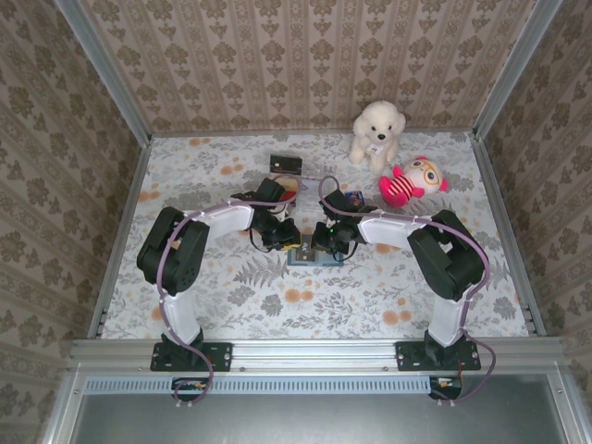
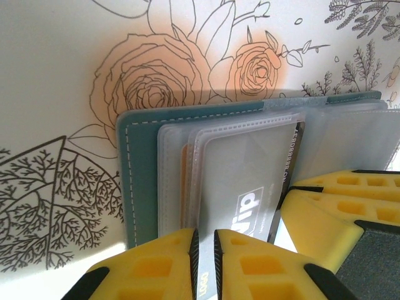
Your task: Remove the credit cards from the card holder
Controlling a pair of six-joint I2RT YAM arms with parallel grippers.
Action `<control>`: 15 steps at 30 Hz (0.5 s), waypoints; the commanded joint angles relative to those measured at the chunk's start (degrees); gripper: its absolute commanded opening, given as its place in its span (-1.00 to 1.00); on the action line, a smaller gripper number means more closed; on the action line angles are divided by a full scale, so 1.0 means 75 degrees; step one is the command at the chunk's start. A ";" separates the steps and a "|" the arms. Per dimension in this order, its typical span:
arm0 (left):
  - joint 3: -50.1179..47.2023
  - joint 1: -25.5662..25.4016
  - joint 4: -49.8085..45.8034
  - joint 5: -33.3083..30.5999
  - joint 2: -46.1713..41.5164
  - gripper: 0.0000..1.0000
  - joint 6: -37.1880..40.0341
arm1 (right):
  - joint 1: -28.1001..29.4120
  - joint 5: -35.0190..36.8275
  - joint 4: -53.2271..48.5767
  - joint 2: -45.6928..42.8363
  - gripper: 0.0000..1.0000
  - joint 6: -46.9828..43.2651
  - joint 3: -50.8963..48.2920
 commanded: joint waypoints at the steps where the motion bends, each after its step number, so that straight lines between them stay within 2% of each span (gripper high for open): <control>1: -0.0015 -0.0030 -0.0283 -0.0169 0.0197 -0.65 0.0197 | -0.0041 -0.0335 0.0008 0.0218 -0.71 -0.0117 0.0034; 15: -0.0046 -0.0082 -0.0419 -0.0377 0.0326 -0.71 0.0282 | -0.0101 -0.0765 0.0287 0.0270 -0.65 -0.0269 -0.0054</control>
